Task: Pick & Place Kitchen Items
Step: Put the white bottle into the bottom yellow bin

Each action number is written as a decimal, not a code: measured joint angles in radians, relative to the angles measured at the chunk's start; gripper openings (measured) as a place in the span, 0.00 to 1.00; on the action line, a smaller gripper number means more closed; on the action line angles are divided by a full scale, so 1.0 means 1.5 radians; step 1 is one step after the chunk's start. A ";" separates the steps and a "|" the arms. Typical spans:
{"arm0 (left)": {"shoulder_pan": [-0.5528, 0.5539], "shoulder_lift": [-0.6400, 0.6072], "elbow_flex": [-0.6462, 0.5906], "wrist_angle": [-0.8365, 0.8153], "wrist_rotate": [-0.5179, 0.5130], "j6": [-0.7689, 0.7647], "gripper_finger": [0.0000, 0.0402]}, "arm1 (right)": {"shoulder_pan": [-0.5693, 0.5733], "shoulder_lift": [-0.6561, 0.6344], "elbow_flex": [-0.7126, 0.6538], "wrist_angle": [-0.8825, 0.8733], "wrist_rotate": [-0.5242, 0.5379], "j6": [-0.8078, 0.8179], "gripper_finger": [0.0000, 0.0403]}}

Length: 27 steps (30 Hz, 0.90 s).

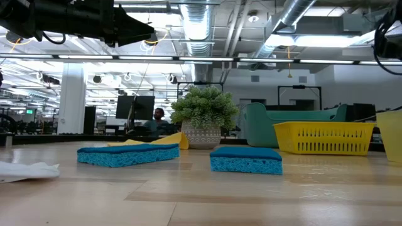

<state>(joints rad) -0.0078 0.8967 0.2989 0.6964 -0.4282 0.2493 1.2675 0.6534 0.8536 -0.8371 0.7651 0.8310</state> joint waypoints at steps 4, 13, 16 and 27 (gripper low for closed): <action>0.000 0.000 0.000 0.000 0.000 0.000 0.65 | -0.012 -0.026 0.000 -0.023 0.033 -0.001 0.61; 0.000 0.000 0.000 0.000 0.000 0.000 0.65 | -0.064 -0.053 0.000 -0.044 0.046 -0.017 0.61; 0.000 0.000 0.000 0.000 0.000 0.000 0.65 | -0.082 -0.053 0.000 -0.060 0.045 -0.017 0.61; 0.000 0.000 0.000 0.000 0.024 0.000 0.65 | -0.161 -0.053 0.000 -0.133 0.060 0.014 0.61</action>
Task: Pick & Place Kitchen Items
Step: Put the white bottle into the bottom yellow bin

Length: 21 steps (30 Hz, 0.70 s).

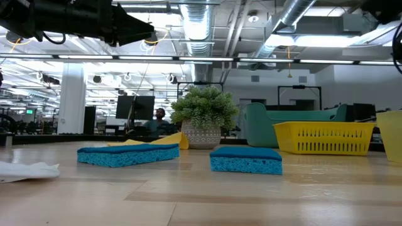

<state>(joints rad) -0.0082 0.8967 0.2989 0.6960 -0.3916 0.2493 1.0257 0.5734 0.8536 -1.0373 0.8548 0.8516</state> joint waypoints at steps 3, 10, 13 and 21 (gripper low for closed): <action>0.000 0.000 0.000 0.000 0.000 0.000 0.65 | -0.004 -0.009 0.000 0.017 -0.013 -0.017 0.61; 0.000 0.000 0.000 -0.005 0.000 0.000 0.65 | 0.011 -0.055 0.000 0.105 -0.007 -0.105 0.61; 0.000 0.000 0.000 -0.005 0.000 0.000 0.65 | 0.006 -0.069 0.000 0.111 0.020 -0.120 0.61; 0.000 0.000 0.000 -0.005 0.000 0.000 0.65 | -0.022 -0.094 0.000 0.155 0.168 -0.116 0.61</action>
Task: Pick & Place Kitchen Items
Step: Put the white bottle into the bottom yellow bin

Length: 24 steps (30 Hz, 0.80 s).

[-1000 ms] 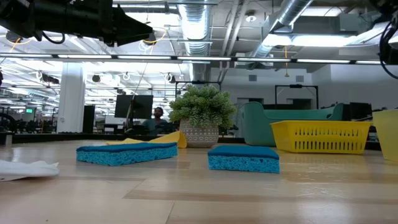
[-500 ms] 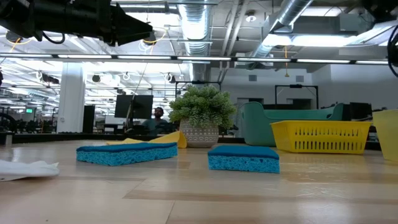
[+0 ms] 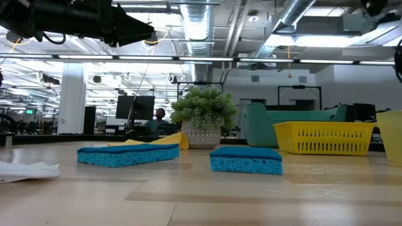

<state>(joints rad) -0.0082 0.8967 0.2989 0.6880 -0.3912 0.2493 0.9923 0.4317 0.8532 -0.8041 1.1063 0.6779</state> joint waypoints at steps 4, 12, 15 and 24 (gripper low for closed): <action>0.000 0.000 0.000 0.000 0.000 0.000 0.65 | -0.028 -0.014 0.000 0.013 0.112 0.002 0.61; 0.000 0.000 0.000 0.000 0.001 0.000 0.65 | -0.124 -0.016 -0.025 -0.045 0.155 0.126 0.53; 0.000 0.000 0.000 0.000 0.001 0.000 0.65 | -0.159 0.000 -0.061 -0.058 0.150 0.201 0.41; 0.000 0.000 0.000 -0.008 0.022 -0.008 0.65 | -0.246 0.018 -0.207 -0.068 0.027 0.397 0.03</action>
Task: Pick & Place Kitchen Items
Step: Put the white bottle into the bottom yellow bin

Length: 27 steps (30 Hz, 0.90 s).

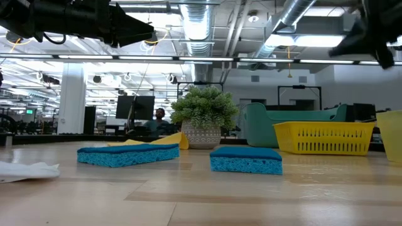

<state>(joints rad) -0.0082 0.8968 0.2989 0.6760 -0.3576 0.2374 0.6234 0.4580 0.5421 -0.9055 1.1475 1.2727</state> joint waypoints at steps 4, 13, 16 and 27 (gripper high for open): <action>0.000 0.000 0.000 -0.002 0.000 -0.005 0.65 | -0.018 0.000 -0.066 0.009 -0.046 0.080 0.01; 0.000 0.000 0.000 -0.002 0.011 -0.007 0.65 | 0.004 0.000 -0.170 0.060 -0.078 0.204 0.00; 0.000 0.000 0.000 -0.002 0.011 -0.007 0.65 | 0.021 0.000 -0.188 0.109 -0.090 0.199 0.00; 0.000 0.000 0.000 -0.002 0.011 -0.007 0.65 | 0.082 0.021 -0.203 0.158 -0.114 0.189 0.00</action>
<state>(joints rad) -0.0082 0.8967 0.2989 0.6727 -0.3408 0.2272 0.7462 0.4889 0.2382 -0.6685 0.9757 1.5555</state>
